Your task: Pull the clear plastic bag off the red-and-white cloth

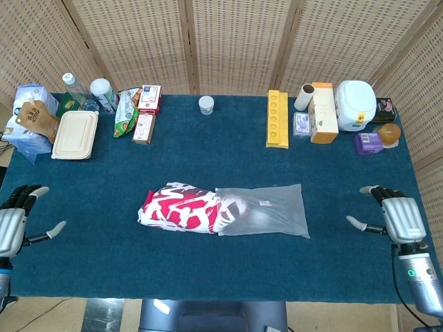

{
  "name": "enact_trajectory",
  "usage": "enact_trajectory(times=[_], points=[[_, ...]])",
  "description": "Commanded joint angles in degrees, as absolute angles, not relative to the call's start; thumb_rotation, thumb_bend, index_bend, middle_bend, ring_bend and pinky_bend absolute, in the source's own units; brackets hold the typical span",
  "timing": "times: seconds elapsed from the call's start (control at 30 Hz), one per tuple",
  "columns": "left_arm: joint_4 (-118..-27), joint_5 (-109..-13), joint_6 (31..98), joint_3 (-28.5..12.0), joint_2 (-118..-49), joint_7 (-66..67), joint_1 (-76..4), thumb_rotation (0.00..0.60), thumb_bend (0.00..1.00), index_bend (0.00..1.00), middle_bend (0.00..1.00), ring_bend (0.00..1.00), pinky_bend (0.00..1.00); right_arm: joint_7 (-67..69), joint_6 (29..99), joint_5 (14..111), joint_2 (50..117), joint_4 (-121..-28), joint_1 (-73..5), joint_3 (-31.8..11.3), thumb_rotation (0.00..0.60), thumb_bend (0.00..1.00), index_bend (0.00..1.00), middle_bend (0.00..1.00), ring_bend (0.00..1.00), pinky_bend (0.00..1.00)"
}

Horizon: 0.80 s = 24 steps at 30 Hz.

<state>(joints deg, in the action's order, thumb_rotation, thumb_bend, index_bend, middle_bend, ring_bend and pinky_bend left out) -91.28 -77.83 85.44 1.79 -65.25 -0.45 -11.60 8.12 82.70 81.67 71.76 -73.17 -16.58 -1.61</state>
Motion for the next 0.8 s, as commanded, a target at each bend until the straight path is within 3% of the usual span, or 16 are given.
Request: enact_trajectory(times=[0.03, 0.57, 0.8], points=[[-92.36, -78.86, 86.46, 2.45, -64.58, -0.7, -10.08, 0.256, 0.16, 0.19, 0.17, 0.11, 0.29, 7.89, 84.44, 81.23, 71.4, -73.98, -14.54, -1.69, 0.14, 0.23, 0.34, 0.42, 0.44, 0.45], [-93.7, -80.23, 87.13, 0.91, -63.88, -1.74, -7.17, 0.255, 0.16, 0.19, 0.17, 0.11, 0.29, 8.83, 85.9, 82.8, 71.19, -74.54, -10.99, -2.43, 0.151, 0.22, 0.35, 0.42, 0.44, 0.45], [-93.93, -79.85, 85.67, 0.06, -64.17, -1.06, -7.12, 0.253, 0.15, 0.19, 0.17, 0.11, 0.29, 9.36, 85.12, 82.98, 71.82, -73.86, -10.76, -3.18, 0.193, 0.22, 0.35, 0.42, 0.44, 0.45]])
